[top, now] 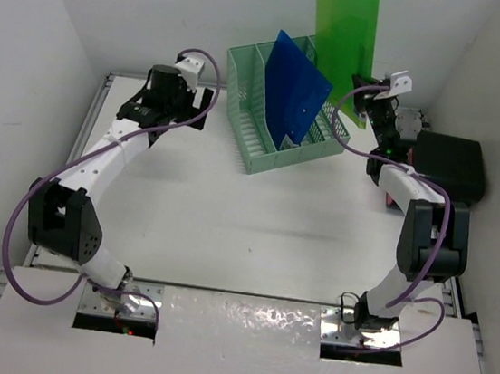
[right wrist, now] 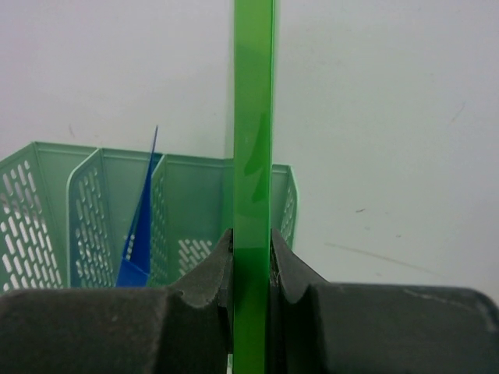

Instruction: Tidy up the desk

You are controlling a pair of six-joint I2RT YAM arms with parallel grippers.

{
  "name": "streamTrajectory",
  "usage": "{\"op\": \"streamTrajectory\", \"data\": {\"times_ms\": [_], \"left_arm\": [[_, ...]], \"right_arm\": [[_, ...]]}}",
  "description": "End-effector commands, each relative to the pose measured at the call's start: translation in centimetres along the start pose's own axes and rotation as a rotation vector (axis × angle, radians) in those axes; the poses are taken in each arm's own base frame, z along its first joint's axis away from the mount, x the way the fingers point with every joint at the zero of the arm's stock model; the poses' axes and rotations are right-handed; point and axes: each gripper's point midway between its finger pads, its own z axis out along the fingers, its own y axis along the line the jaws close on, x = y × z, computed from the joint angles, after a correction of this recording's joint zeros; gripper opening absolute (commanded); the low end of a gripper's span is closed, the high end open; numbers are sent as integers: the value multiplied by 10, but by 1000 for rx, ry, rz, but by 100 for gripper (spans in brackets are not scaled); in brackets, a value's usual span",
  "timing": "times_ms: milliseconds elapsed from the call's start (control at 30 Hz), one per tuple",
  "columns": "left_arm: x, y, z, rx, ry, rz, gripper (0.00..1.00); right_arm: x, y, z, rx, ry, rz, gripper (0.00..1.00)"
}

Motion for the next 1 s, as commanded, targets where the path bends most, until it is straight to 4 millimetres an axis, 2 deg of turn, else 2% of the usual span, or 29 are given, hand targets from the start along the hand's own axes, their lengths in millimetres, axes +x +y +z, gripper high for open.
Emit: {"op": "streamTrajectory", "data": {"times_ms": [0,100,233,333,367,400,467,500,633,767,833,967], "left_arm": [[-19,11,-3,-29,-26,10,100],[-16,12,1,-37,-8,14,99],[-21,12,2,-35,-8,17,100],[-21,11,3,-33,-1,18,100],[-21,12,4,-35,0,18,100],[-21,12,4,-36,1,20,100],[-19,12,6,-37,8,22,99],[-21,12,6,-37,6,22,100],[-25,10,9,-24,11,16,99],[-25,9,8,-16,12,15,100],[-24,10,7,-23,6,14,100],[-22,12,6,-34,7,23,99]], "right_arm": [[-78,-8,-4,-12,-226,-70,0],[-80,-5,-4,-28,-213,-72,0],[-75,-10,2,-10,-203,-78,0],[-62,-12,7,-10,-185,-55,0],[-63,-27,1,21,-184,-62,0],[-72,-29,-4,33,-200,-72,0],[-70,-31,-15,49,-181,-96,0],[-79,-30,-19,51,-181,-116,0],[-82,-33,-25,71,-152,-137,0],[-81,-28,-14,15,-164,-79,0],[-75,-24,-10,-6,-166,-31,0],[-71,-18,-15,-28,-168,4,0]]}}
